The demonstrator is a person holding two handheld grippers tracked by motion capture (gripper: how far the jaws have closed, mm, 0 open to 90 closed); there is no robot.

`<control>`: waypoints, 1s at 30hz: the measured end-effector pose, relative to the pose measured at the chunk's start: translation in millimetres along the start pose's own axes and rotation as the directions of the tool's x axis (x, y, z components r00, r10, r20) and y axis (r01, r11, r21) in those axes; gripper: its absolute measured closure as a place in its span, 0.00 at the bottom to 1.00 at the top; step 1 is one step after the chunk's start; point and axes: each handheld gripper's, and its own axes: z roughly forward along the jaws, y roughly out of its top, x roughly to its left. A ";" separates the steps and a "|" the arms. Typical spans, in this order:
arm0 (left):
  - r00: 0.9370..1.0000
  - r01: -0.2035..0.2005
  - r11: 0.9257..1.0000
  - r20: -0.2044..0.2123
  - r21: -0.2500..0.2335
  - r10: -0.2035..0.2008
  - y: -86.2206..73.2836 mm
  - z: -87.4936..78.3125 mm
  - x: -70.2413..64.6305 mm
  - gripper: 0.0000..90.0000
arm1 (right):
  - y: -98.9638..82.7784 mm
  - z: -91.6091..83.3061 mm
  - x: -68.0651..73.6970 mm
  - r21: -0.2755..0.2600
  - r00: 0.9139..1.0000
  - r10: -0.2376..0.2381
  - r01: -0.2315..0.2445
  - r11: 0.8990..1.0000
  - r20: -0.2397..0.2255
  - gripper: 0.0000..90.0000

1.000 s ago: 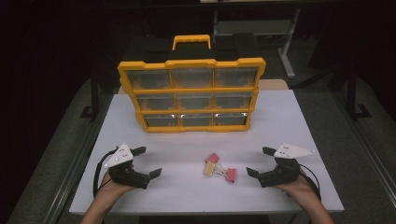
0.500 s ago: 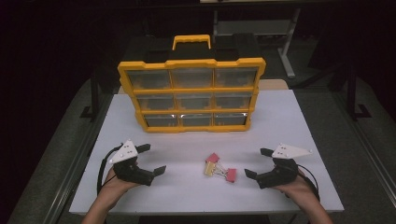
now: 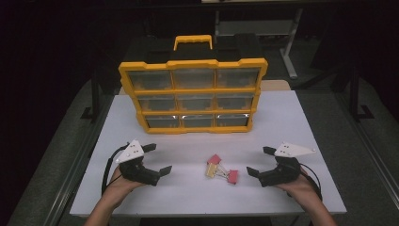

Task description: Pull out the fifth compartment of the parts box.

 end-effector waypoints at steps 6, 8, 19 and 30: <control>1.000 0.005 1.000 0.012 -0.003 -0.005 4.0 4.3 1.8 0.00 | 0.5 -1.6 -0.6 0.008 1.000 0.021 -0.021 1.000 0.014 0.00; 1.000 0.007 1.000 0.013 -0.006 -0.007 4.6 5.0 1.6 0.00 | 0.8 -1.9 -0.6 0.004 1.000 0.021 -0.021 1.000 0.012 0.00; 0.999 -0.007 1.000 0.042 0.000 0.007 11.6 20.5 0.8 0.00 | 1.1 -3.7 -1.2 0.008 0.999 0.011 -0.011 1.000 0.037 0.00; 0.998 -0.026 1.000 0.054 -0.001 0.026 18.8 30.9 -1.9 0.00 | 0.6 -4.6 -2.0 -0.003 1.000 0.014 -0.013 1.000 0.026 0.00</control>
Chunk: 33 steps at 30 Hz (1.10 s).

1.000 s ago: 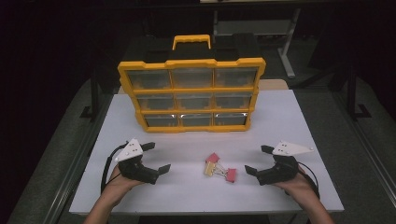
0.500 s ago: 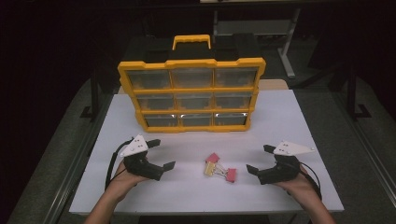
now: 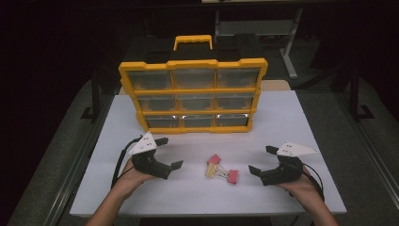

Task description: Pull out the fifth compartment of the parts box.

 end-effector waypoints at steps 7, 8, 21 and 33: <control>1.000 -0.013 1.000 0.007 -0.005 0.013 4.4 6.1 -0.2 0.00 | -0.2 -0.1 -1.2 -0.004 1.000 0.003 -0.003 1.000 0.001 0.00; 1.000 -0.018 1.000 0.009 -0.006 0.018 5.9 6.9 -0.4 0.00 | -0.3 0.2 -1.3 -0.002 1.000 0.004 -0.004 1.000 0.003 0.00; 0.999 -0.048 0.999 0.018 0.008 0.048 10.3 24.5 -0.3 0.00 | -0.5 0.4 -1.5 0.001 1.000 -0.006 0.006 1.000 -0.002 0.00; 0.999 -0.043 0.999 0.022 -0.017 0.043 22.6 37.9 0.3 0.00 | -1.7 1.6 -0.4 -0.001 1.000 -0.003 0.003 1.000 -0.015 0.00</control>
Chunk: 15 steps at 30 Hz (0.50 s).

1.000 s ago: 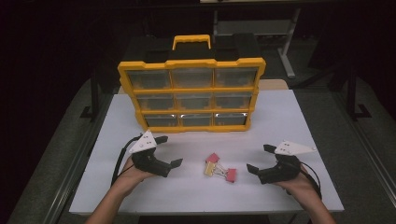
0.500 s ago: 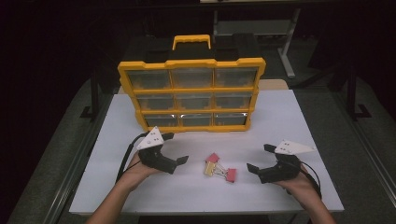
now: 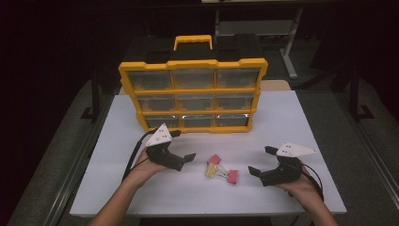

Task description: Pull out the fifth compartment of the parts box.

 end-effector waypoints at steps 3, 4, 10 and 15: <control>1.000 0.005 1.000 0.010 -0.006 -0.005 2.0 3.1 0.4 0.00 | -0.4 -0.2 -1.0 0.001 1.000 -0.003 0.003 1.000 0.000 0.03; 1.000 0.006 1.000 0.011 -0.005 -0.006 2.1 3.8 0.4 0.00 | -0.6 -0.2 -1.3 0.004 1.000 0.001 -0.001 1.000 -0.001 0.03; 1.000 0.001 1.000 0.012 0.005 -0.001 3.7 8.3 0.7 0.00 | -1.1 -0.8 -1.5 0.004 1.000 0.004 -0.004 1.000 -0.006 0.02; 1.000 -0.004 1.000 0.023 -0.003 0.004 7.9 11.7 0.6 0.00 | -2.8 0.9 -2.4 0.009 1.000 0.000 0.000 1.000 -0.019 0.03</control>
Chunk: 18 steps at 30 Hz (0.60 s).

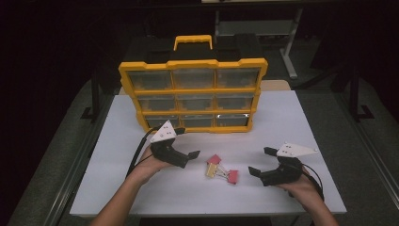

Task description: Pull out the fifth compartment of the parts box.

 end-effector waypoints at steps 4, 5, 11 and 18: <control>1.000 -0.003 1.000 0.001 -0.003 0.003 2.3 4.2 0.7 0.00 | -1.9 0.6 0.4 0.020 1.000 0.002 -0.002 1.000 -0.009 0.05; 1.000 -0.001 1.000 0.002 -0.006 0.001 2.8 5.5 0.5 0.00 | -1.9 0.7 0.5 0.025 1.000 0.003 -0.002 1.000 -0.012 0.05; 1.000 -0.003 1.000 0.010 -0.005 0.003 3.6 13.6 0.6 0.00 | -0.7 0.2 -0.4 0.019 1.000 0.010 -0.010 1.000 -0.012 0.05; 1.000 -0.008 1.000 0.007 -0.007 0.008 6.0 20.4 1.5 0.00 | -0.8 -1.1 -0.9 0.017 1.000 0.009 -0.009 1.000 -0.004 0.05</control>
